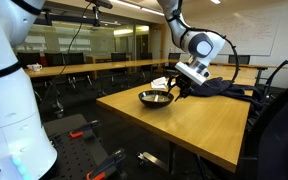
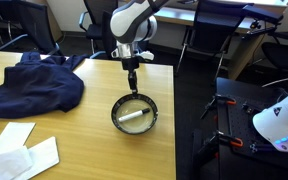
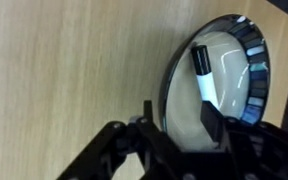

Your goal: Move the bowl to the left

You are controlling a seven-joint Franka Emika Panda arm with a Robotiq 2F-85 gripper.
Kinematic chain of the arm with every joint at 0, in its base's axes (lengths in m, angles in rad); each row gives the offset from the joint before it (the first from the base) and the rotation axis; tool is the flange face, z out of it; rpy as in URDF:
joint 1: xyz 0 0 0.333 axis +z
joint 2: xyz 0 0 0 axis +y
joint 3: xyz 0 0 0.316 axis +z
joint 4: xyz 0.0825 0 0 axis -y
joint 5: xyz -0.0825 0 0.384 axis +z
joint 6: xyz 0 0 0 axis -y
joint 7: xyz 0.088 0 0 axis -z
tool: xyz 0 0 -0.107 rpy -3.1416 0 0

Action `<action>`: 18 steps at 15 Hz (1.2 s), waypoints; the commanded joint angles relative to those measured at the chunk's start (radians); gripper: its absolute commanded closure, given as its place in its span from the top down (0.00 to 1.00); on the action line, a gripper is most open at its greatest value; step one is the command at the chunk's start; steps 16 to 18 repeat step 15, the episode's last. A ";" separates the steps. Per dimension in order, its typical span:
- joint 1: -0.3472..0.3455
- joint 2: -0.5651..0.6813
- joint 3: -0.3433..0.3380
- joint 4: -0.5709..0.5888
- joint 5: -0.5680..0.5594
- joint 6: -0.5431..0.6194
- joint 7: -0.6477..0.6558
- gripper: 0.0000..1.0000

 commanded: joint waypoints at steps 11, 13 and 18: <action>0.130 -0.339 -0.103 -0.257 -0.150 0.051 0.368 1.00; 0.136 -0.380 -0.101 -0.300 -0.138 0.114 0.356 1.00; 0.143 -0.411 -0.103 -0.334 -0.142 0.176 0.364 1.00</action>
